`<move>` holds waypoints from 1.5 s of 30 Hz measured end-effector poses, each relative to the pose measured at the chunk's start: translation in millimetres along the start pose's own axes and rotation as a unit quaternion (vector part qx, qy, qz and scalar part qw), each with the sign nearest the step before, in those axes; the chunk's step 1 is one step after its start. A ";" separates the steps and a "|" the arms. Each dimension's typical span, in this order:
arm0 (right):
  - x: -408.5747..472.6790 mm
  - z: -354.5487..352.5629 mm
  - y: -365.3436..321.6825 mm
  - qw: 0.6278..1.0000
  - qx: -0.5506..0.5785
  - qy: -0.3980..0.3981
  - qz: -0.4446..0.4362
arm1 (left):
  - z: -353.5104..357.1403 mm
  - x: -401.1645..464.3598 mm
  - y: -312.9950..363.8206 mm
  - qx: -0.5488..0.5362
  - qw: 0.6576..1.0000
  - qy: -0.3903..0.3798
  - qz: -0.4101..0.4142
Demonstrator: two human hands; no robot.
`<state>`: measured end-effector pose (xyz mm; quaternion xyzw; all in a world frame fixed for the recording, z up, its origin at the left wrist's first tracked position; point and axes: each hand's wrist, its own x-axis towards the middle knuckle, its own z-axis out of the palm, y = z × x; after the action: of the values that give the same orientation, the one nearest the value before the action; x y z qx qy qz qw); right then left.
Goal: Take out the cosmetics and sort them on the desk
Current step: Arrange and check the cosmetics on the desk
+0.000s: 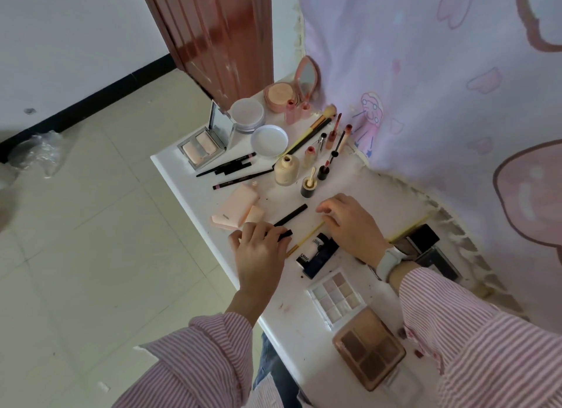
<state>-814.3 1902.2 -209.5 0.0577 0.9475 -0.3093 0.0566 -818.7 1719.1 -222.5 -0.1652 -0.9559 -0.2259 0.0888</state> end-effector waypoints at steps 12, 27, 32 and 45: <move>3.7 -11.0 16.3 0.973 -0.181 -0.098 -0.106 | -7.8 -30.5 -1.6 0.006 0.999 0.018 -0.051; 16.6 -78.3 -27.8 0.959 0.082 0.239 -0.130 | -27.1 31.9 -28.1 -0.036 0.990 0.030 -0.133; 64.8 -89.1 -63.6 0.950 0.162 0.265 0.023 | -24.0 54.6 -42.2 -0.010 0.986 -0.059 -0.157; 122.0 -68.0 -95.3 0.993 0.020 0.078 0.086 | -19.9 65.5 -69.9 -0.003 0.972 -0.157 -0.177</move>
<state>-953.3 1875.2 -117.2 0.1637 0.9342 -0.3170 0.0077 -902.6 1669.1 -217.1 -0.0265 -0.9714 -0.2119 -0.1042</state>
